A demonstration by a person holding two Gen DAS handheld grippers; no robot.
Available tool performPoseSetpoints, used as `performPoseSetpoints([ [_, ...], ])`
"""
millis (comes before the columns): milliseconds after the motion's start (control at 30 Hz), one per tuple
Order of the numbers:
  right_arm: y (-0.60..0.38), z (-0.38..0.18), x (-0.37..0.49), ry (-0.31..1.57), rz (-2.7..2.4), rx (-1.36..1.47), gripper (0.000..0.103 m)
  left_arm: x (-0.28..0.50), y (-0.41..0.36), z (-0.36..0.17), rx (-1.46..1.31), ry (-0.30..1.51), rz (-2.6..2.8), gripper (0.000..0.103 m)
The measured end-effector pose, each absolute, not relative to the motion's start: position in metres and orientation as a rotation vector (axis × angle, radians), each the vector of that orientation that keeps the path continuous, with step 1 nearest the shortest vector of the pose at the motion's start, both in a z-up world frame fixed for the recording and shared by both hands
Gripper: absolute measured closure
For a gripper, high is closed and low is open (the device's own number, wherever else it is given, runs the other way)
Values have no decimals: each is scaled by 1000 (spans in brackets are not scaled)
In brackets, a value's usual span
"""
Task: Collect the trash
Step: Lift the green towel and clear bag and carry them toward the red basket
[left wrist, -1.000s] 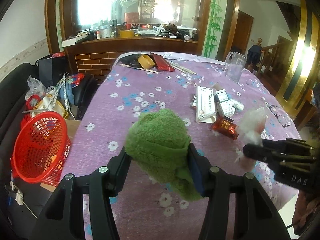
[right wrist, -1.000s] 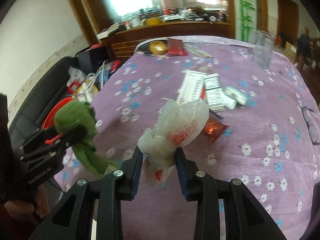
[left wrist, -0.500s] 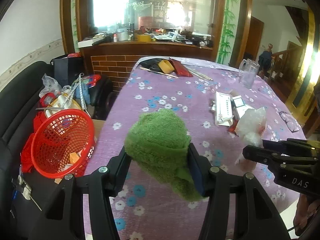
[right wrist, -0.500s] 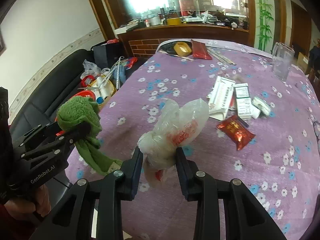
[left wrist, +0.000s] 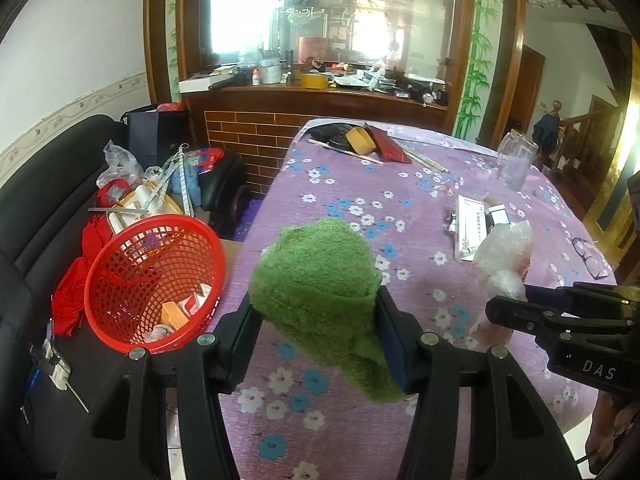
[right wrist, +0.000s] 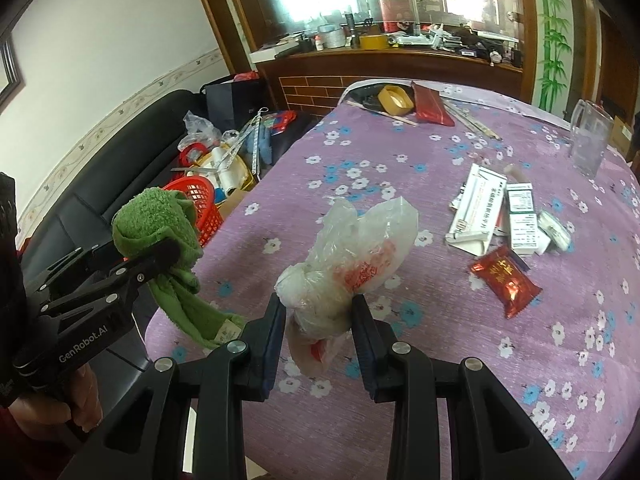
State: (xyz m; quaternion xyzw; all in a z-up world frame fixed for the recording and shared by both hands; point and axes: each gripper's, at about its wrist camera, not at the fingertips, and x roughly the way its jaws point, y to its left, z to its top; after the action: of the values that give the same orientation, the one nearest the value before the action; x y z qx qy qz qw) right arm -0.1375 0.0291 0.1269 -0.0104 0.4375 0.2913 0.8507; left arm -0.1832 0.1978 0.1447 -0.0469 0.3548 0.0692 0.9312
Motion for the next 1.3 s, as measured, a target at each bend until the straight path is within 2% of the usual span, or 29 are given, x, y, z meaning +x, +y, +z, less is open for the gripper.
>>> performPoseSetpoints([
  [633,76,130,-132,921,670,-55,67,-196,246,151,-138,698,209,49],
  [1300,156,141,-122,940,773,-68,67,-206,330,161,-201,664,313,49],
])
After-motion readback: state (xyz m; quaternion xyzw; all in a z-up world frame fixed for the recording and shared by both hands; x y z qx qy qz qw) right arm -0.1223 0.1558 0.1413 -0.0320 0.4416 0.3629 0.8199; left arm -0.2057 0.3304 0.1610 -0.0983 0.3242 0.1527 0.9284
